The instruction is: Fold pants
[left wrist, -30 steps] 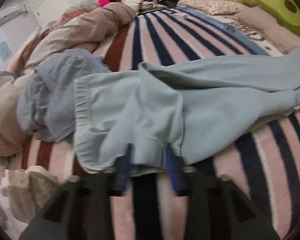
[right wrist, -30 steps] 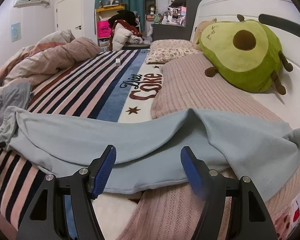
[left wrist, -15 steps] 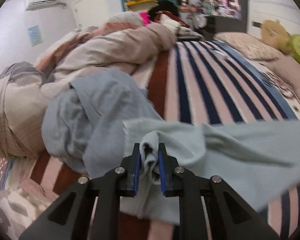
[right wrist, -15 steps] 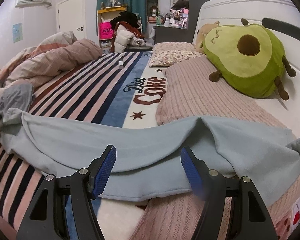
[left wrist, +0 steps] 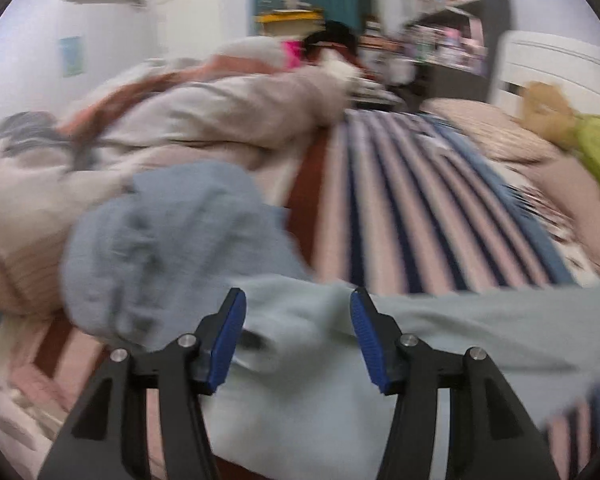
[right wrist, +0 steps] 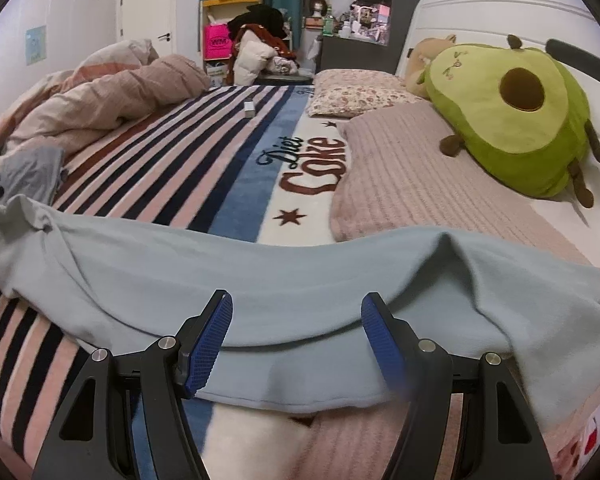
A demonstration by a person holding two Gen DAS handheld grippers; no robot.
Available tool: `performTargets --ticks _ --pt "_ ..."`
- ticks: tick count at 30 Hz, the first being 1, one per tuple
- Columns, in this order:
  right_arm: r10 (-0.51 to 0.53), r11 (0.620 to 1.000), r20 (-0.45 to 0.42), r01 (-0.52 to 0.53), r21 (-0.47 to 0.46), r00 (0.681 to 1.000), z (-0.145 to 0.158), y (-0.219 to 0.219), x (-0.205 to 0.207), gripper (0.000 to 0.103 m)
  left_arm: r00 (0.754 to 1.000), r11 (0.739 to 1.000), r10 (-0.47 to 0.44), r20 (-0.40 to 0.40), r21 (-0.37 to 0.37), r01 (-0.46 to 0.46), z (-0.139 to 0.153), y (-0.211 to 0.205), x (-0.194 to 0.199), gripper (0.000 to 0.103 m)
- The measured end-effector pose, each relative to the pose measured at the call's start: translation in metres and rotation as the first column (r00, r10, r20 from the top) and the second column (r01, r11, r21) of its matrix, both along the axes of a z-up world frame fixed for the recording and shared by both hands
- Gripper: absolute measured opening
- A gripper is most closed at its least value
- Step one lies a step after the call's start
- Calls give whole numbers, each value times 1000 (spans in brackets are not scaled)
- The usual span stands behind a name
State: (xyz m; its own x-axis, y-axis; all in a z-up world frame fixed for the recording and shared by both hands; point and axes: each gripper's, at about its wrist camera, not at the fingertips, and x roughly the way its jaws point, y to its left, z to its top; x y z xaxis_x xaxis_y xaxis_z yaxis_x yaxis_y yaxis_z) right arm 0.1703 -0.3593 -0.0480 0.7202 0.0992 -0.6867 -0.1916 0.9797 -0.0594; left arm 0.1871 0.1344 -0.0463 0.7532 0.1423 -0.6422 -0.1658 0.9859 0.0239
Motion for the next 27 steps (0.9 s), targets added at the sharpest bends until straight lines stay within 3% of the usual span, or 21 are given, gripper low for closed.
performTargets --ticks 5,11,15,18,22,24,25,26,27 --pt "149 988 -23 -148 31 989 -12 24 8 63 979 976 -187 -82 -127 175 -21 -39 -1 50" --pt "384 923 -117 -379 64 916 -41 78 22 63 946 954 -291 -142 -115 277 -47 -88 5 50" --pt "445 885 -171 -461 -68 879 -67 115 25 63 925 941 -332 -182 -130 312 -64 -103 17 50" --pt "484 843 -209 -517 -148 849 -86 132 24 63 895 918 -387 -223 -182 352 -81 -106 24 50" --pt "474 835 -157 -499 -232 866 -88 132 25 66 890 917 -393 -232 -171 361 -89 -110 30 51" --pt "430 859 -148 -454 -238 891 -86 130 33 46 896 920 -384 -223 -174 352 -87 -107 34 51" --pt "433 859 -155 -458 -228 888 -86 131 35 25 899 922 -379 -221 -172 346 -87 -106 36 51" --pt "440 859 -161 -467 -212 883 -85 131 37 12 905 927 -366 -218 -167 335 -86 -103 39 51" --pt "439 861 -153 -463 -211 885 -83 132 39 8 909 932 -356 -217 -160 326 -85 -101 42 51"
